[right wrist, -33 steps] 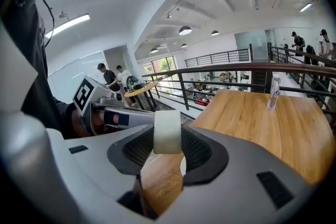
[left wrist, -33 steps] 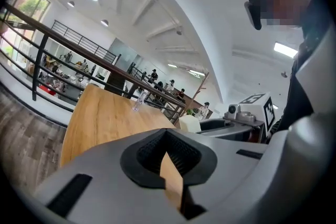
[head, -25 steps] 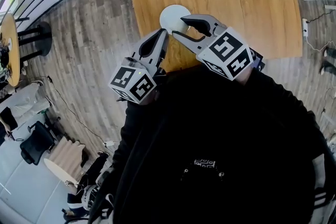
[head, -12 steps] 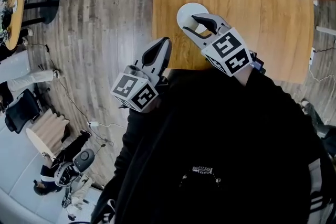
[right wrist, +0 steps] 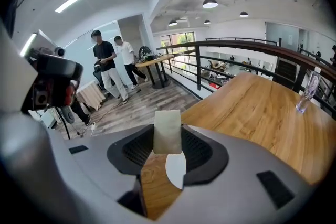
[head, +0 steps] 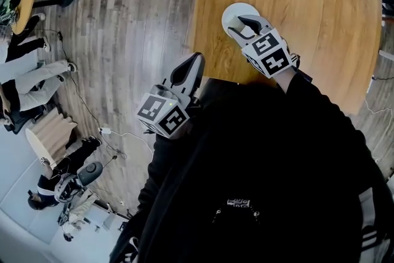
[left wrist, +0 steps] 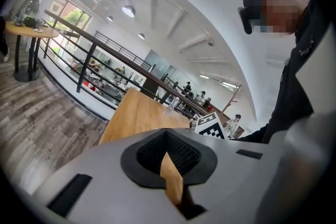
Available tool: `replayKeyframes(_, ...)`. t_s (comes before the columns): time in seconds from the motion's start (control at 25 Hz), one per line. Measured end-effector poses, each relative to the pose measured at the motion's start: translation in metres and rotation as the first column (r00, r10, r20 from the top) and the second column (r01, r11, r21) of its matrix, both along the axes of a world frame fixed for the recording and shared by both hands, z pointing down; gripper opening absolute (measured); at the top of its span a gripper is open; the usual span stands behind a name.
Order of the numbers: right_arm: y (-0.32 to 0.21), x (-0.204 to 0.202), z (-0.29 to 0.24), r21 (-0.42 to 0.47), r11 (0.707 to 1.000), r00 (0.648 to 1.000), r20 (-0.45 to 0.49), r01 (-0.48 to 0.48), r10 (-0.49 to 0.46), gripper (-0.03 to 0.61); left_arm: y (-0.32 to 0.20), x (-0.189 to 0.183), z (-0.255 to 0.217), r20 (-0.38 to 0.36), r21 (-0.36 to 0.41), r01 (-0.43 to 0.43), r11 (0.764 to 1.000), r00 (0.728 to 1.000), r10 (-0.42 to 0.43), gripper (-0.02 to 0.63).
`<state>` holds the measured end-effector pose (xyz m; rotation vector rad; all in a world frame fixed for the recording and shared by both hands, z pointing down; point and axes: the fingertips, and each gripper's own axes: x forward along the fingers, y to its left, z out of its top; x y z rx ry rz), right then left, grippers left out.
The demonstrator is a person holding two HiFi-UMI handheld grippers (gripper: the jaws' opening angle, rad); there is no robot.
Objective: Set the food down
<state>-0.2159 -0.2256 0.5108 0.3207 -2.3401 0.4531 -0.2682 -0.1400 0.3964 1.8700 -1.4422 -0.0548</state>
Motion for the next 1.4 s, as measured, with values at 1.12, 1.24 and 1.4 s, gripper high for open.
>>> replayKeyframes(1.12, -0.005, 0.003, 0.132, -0.037, 0.995, 0.954, -0.282, 0.092, -0.099, 0.172, 0.061, -0.02, 0.011, 0.002, -0.037, 0.232, 0.972, 0.973, -0.232, 0.0)
replayKeyframes(1.24, -0.005, 0.002, 0.144, -0.046, 0.993, 0.95, -0.289, 0.106, -0.115, 0.172, 0.064, -0.023, 0.008, 0.007, -0.046, 0.256, 0.966, 0.967, -0.256, 0.0)
replayKeyframes(1.4, -0.017, 0.02, 0.152, -0.044, 0.993, 0.938, -0.326, 0.113, -0.121, 0.172, 0.062, -0.019, 0.008, -0.002, -0.048, 0.277, 0.96, 0.961, -0.277, 0.0)
